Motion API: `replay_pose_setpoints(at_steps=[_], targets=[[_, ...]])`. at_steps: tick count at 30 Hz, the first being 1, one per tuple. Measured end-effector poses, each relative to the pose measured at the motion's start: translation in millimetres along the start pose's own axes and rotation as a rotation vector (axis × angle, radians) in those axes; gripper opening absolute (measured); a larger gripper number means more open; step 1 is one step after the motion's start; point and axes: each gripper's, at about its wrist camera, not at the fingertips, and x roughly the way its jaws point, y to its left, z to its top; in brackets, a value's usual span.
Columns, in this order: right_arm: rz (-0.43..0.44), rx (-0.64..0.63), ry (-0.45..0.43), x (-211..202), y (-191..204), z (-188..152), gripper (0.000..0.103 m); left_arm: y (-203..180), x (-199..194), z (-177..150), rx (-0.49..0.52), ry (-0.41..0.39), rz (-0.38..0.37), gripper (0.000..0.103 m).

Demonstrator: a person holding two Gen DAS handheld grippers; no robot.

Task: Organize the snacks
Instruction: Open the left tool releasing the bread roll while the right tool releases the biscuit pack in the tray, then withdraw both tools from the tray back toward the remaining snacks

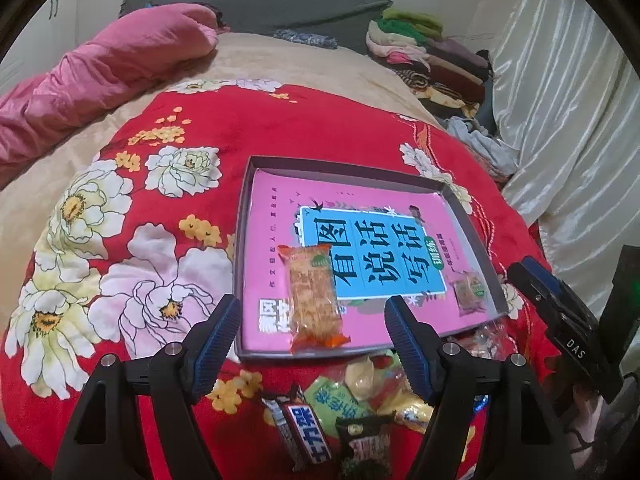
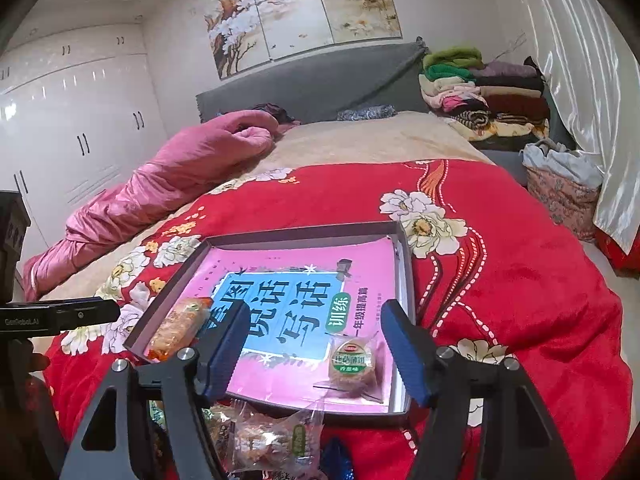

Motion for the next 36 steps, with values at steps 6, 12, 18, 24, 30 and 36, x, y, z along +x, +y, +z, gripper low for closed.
replay_pose_setpoints(at_steps=[6,12,18,24,30,36], targets=[[0.015,-0.009,-0.002,-8.3,3.7,-5.3,0.068,-6.6,-9.4,-8.6,0.022,-0.008,0.001,0.076],[0.017,0.003,0.011,-18.7,5.8,-13.7,0.07,-15.0,-12.5,-18.9,0.037,0.019,-0.006,0.076],[0.013,-0.013,0.016,-29.6,12.0,-21.4,0.07,-20.8,-12.8,-31.8,0.052,0.046,-0.006,0.076],[0.005,-0.025,0.04,-31.2,20.5,-29.5,0.071,-33.8,-10.9,-46.3,0.093,0.079,-0.025,0.076],[0.011,-0.044,0.044,-33.4,29.1,-33.3,0.071,-39.8,-8.5,-53.9,0.112,0.101,-0.047,0.076],[0.001,-0.054,0.063,-33.9,33.2,-38.2,0.071,-39.6,-3.5,-60.3,0.125,0.124,-0.068,0.076]])
